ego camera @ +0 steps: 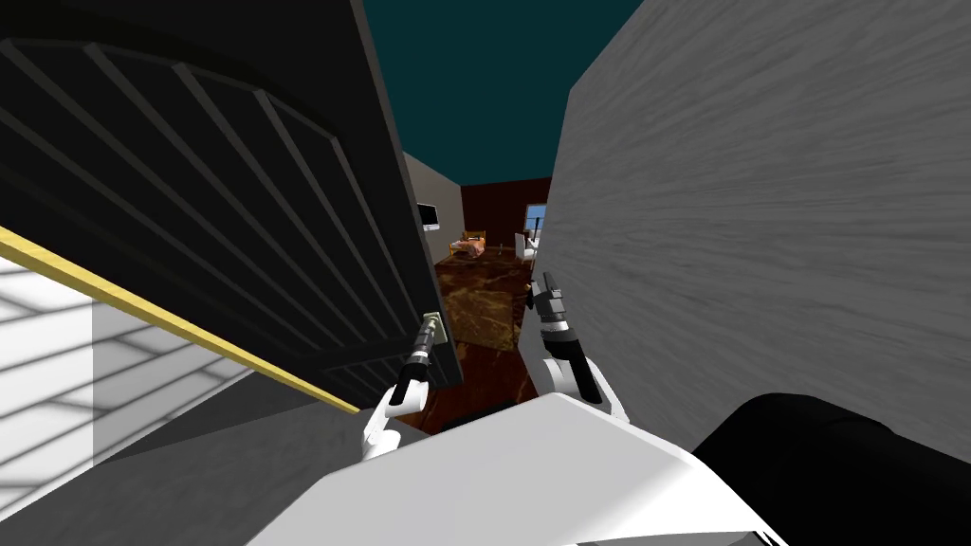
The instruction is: Push the door open
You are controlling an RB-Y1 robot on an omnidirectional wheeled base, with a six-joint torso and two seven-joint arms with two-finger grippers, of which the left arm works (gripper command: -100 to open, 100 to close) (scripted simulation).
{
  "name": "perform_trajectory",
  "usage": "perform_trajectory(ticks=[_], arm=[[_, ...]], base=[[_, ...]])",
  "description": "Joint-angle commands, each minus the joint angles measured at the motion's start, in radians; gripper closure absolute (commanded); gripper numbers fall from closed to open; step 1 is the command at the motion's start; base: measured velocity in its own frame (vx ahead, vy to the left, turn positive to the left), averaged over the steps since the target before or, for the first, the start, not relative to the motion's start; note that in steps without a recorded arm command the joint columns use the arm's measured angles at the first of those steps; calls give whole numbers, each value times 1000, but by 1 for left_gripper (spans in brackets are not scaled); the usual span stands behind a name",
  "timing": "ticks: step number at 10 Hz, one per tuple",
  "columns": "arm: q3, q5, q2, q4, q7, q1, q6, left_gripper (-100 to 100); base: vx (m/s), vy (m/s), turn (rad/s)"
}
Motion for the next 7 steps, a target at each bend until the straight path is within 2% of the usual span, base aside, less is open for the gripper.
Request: perform_trajectory(ticks=[1,6,7], arm=[[0,0,1,0,0,1,1,100],[0,0,1,0,0,1,1,100],[-8,12,5,5,-13,0,3,100]], base=[[-14,2,3],[-18,3,-2],[99,0,140]])
